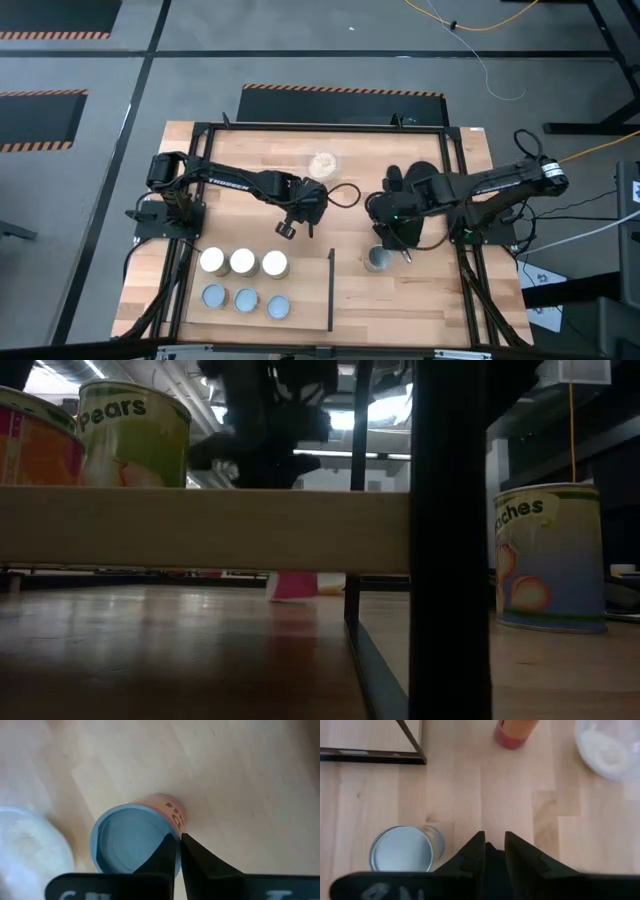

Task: Pick and place cans onto a shelf
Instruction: Put the white canned mixed fruit on the shelf

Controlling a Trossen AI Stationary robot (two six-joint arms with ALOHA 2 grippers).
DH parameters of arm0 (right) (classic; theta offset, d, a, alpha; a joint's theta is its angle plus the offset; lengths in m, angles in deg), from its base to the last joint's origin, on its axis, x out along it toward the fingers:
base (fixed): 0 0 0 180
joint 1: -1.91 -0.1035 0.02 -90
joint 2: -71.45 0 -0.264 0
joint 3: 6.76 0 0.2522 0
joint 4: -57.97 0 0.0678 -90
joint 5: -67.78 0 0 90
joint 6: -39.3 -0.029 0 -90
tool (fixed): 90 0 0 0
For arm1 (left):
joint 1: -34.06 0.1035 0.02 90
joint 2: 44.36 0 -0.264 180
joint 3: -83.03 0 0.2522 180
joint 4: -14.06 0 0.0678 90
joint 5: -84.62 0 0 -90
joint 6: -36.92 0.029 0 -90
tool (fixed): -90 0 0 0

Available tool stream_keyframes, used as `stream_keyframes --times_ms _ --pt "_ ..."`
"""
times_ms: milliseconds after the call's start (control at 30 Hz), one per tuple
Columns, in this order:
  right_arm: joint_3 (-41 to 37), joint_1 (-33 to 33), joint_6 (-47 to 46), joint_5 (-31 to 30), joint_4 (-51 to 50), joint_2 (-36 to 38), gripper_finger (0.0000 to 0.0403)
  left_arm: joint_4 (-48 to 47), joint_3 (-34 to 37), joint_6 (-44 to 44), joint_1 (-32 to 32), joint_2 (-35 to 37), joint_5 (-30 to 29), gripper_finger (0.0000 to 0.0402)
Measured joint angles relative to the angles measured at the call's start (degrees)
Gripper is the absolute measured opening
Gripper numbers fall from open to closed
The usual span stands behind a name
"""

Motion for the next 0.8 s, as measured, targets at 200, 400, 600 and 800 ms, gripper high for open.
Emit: stream_keyframes --times_ms 200,400,600,800 --pt "0.0 -4.34 -2.88 -2.86 -0.17 -0.32 0.0078 -7.26 -7.87 -9.64 -3.12 0.12 -4.57 0.0005" --pt "-0.02 -8.77 -5.44 -3.57 0.41 -0.37 0.0078 -15.85 -18.1 -21.89 -7.08 0.21 -6.16 0.0005" --pt "-0.02 -12.34 -7.97 -3.73 1.23 -0.37 0.0078 -18.9 -25.78 -36.43 -12.55 0.23 -6.39 0.0005" --pt "-0.02 -14.95 -8.12 -3.73 2.11 -0.37 0.0078 -19.0 -28.05 -50.26 -19.06 0.23 -6.47 0.0005"
